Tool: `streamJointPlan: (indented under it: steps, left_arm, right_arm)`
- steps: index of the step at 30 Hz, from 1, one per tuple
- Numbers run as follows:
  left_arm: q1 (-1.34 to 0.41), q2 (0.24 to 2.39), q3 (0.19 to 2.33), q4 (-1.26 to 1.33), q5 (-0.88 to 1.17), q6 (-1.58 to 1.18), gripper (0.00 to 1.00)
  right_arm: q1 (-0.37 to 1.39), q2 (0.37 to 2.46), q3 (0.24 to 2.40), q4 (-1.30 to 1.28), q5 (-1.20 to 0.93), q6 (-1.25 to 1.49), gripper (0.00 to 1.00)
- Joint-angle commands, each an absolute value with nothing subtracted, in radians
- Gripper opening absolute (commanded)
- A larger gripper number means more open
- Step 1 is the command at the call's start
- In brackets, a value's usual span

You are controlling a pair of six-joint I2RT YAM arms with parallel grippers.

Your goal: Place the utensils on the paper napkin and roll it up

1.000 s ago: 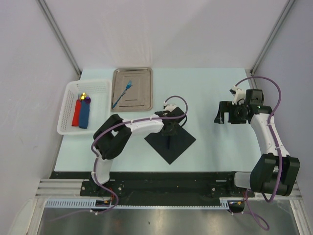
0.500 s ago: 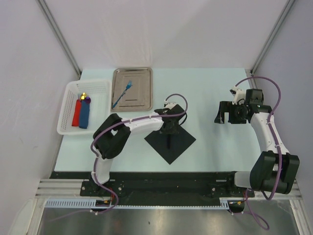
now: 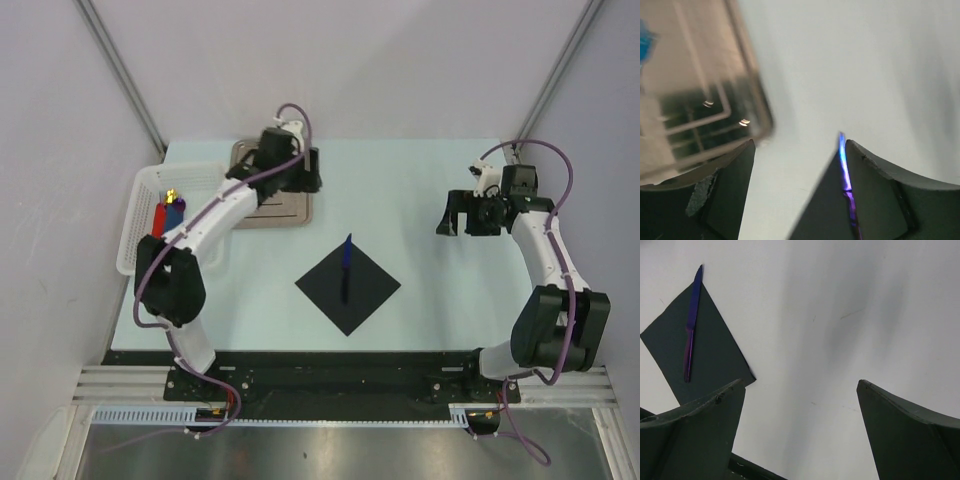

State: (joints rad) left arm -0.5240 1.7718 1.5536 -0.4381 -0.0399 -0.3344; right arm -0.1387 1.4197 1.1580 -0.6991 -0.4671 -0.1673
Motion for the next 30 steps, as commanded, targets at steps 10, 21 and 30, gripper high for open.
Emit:
streamJointPlan:
  steps: [10, 21, 30]
  left_arm:
    - [-0.140, 2.121, 1.974, -0.578, 0.184, 0.093, 0.71]
    - [-0.094, 2.368, 2.158, -0.606, 0.130, 0.161, 0.64]
    - [-0.092, 2.473, 2.218, -0.658, 0.094, 0.192, 0.66]
  right_arm:
    - [-0.083, 1.555, 1.285, -0.646, -0.480, -0.132, 1.00]
    - [-0.071, 1.635, 1.347, -0.663, -0.445, -0.132, 1.00]
    - [-0.063, 1.661, 1.367, -0.663, -0.425, -0.117, 1.00]
